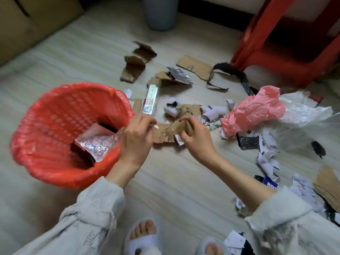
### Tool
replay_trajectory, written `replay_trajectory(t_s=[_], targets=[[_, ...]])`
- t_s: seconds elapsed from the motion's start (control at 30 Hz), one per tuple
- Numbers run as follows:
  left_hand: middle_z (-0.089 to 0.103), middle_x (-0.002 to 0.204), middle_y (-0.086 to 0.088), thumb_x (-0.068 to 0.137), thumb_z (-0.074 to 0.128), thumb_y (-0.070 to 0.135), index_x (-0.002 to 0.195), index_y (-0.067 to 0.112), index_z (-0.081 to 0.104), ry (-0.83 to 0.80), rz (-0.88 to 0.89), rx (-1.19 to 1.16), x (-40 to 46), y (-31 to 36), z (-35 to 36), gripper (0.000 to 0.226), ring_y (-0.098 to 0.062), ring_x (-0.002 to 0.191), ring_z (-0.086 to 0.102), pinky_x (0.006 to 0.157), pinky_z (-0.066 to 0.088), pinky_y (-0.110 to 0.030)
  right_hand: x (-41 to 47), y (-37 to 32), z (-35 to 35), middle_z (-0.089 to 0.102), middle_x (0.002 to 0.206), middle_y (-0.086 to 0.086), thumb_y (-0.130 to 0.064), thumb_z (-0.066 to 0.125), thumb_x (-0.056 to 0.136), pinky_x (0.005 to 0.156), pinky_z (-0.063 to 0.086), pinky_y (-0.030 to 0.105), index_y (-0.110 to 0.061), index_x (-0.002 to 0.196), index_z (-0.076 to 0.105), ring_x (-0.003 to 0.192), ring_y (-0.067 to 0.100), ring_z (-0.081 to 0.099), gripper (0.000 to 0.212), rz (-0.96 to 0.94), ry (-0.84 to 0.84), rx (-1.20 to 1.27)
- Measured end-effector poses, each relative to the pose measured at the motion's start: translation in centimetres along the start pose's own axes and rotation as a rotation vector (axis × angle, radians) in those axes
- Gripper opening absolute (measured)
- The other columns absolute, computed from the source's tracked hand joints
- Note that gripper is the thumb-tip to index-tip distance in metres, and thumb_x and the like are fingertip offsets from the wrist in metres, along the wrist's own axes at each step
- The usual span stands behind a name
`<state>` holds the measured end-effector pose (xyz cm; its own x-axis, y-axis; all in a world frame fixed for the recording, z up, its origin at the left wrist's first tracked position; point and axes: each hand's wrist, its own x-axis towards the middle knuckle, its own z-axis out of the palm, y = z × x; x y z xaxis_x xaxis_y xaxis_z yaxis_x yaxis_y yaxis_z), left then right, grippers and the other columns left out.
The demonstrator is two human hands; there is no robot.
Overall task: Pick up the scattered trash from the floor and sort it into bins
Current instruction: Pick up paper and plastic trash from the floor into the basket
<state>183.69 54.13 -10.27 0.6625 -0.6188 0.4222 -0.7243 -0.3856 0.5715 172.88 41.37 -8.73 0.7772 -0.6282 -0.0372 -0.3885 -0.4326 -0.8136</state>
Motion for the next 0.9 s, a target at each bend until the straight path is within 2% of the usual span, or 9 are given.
replay_trajectory(t_s=[0.07,0.17,0.27,0.4,0.47,0.53,0.63,0.77,0.9], targets=[[0.060,0.085,-0.011,0.073,0.049,0.001,0.084,0.004,0.062,0.086,-0.032,0.042,0.8,-0.5,-3.3,0.018,-0.021,0.084,0.051,0.073,0.040,-0.029,0.1,-4.4,0.9,0.065,0.099,0.001,-0.001,0.057,0.080,0.070,0.039,0.018,-0.011,0.107,0.060,0.087,0.013,0.054,0.029,-0.066,-0.041,0.095],[0.060,0.085,-0.014,0.071,0.051,-0.006,0.081,0.003,0.063,0.168,-0.111,0.121,1.1,-2.4,-7.6,0.018,-0.030,0.083,0.055,0.074,0.037,-0.027,0.6,-10.0,2.9,0.065,0.101,0.006,-0.001,0.057,0.079,0.077,0.042,0.026,-0.010,0.106,0.060,0.089,0.015,0.055,0.029,-0.176,-0.163,0.160],[0.060,0.096,-0.016,0.071,0.050,-0.012,0.092,0.001,0.065,0.170,-0.222,0.203,0.8,-4.6,-10.4,0.029,-0.035,0.093,0.056,0.083,0.037,-0.029,1.7,-13.4,5.5,0.063,0.104,0.008,-0.005,0.059,0.080,0.068,0.033,0.023,-0.008,0.109,0.058,0.090,0.017,0.053,0.029,-0.208,-0.258,0.090],[0.052,0.123,-0.020,0.070,0.047,-0.018,0.122,0.001,0.055,0.050,-0.288,0.222,0.0,-6.1,-11.5,0.055,-0.035,0.119,0.047,0.104,0.035,-0.037,3.0,-14.6,7.9,0.050,0.134,0.010,-0.011,0.069,0.079,0.094,0.044,0.030,-0.007,0.139,0.036,0.118,0.023,0.052,0.069,0.020,-0.445,0.153],[0.050,0.126,-0.019,0.070,0.043,-0.017,0.124,0.001,0.052,0.032,-0.273,0.208,-0.1,-6.3,-11.6,0.057,-0.034,0.122,0.045,0.106,0.034,-0.038,3.2,-14.1,8.0,0.049,0.134,0.010,-0.009,0.071,0.078,0.096,0.046,0.033,-0.008,0.142,0.030,0.114,0.020,0.052,0.076,0.102,-0.491,0.262],[0.051,0.125,-0.017,0.070,0.039,-0.011,0.123,0.002,0.053,0.041,-0.233,0.197,0.0,-5.9,-11.4,0.056,-0.032,0.121,0.046,0.106,0.033,-0.033,3.2,-13.1,7.3,0.053,0.125,0.006,-0.008,0.067,0.081,0.093,0.048,0.032,-0.010,0.140,0.036,0.103,0.014,0.052,0.067,0.112,-0.453,0.347],[0.054,0.120,-0.013,0.070,0.037,-0.005,0.119,0.005,0.055,0.041,-0.156,0.186,0.6,-4.1,-9.6,0.053,-0.029,0.113,0.049,0.100,0.032,-0.027,3.4,-10.2,5.4,0.056,0.127,0.008,-0.011,0.057,0.088,0.097,0.048,0.038,-0.010,0.134,0.044,0.105,0.016,0.057,0.048,0.158,-0.332,0.352],[0.058,0.112,-0.009,0.077,0.034,0.009,0.113,0.009,0.056,-0.038,0.006,0.136,0.6,-0.8,-4.8,0.043,-0.023,0.103,0.051,0.090,0.039,-0.028,4.0,-3.9,2.3,0.059,0.125,0.007,-0.010,0.047,0.091,0.095,0.044,0.030,-0.010,0.129,0.051,0.107,0.018,0.056,0.038,0.204,-0.150,0.072],[0.056,0.111,-0.005,0.073,0.031,0.012,0.115,0.019,0.045,-0.269,0.102,0.103,-0.4,-0.3,1.8,0.045,-0.021,0.102,0.052,0.081,0.047,-0.031,4.6,4.0,0.6,0.057,0.128,0.010,-0.013,0.047,0.090,0.095,0.039,0.031,-0.013,0.128,0.051,0.117,0.026,0.052,0.038,0.255,-0.183,-0.301]])
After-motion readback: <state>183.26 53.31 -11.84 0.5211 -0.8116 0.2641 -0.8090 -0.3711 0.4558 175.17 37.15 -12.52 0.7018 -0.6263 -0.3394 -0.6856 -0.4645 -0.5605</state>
